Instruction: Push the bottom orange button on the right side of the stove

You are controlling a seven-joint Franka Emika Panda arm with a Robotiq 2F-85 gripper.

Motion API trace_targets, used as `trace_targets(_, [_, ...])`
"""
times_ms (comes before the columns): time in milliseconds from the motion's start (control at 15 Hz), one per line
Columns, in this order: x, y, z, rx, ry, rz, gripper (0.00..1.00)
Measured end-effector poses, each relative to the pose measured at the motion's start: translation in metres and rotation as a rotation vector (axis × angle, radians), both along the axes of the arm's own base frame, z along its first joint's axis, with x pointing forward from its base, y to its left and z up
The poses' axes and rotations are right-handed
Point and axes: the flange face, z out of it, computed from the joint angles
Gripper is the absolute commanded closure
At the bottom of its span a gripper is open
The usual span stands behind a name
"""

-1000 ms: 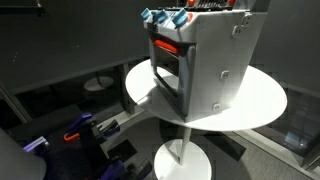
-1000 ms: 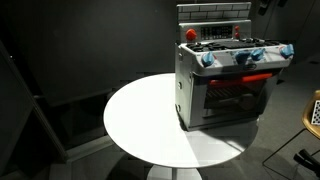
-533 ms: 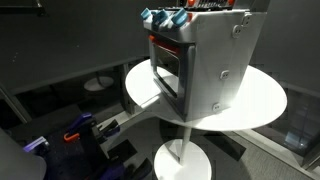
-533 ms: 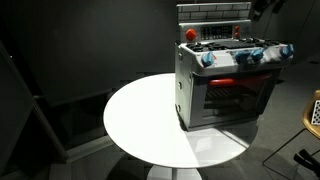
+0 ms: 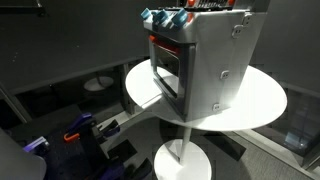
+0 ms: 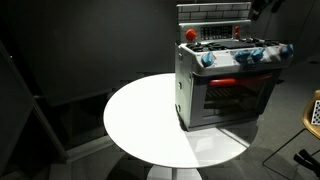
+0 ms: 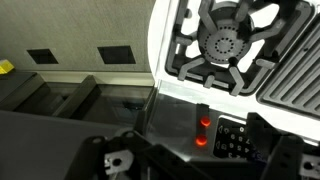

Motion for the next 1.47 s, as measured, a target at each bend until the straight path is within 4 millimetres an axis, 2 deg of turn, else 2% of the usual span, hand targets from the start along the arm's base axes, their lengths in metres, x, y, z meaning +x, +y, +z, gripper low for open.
trace_targets(600, [0.008, -0.016, -0.009, -0.006, -0.027, -0.009, 0.00])
trace_targets(1467, [0.032, -0.051, -0.054, 0.020, -0.027, -0.058, 0.00])
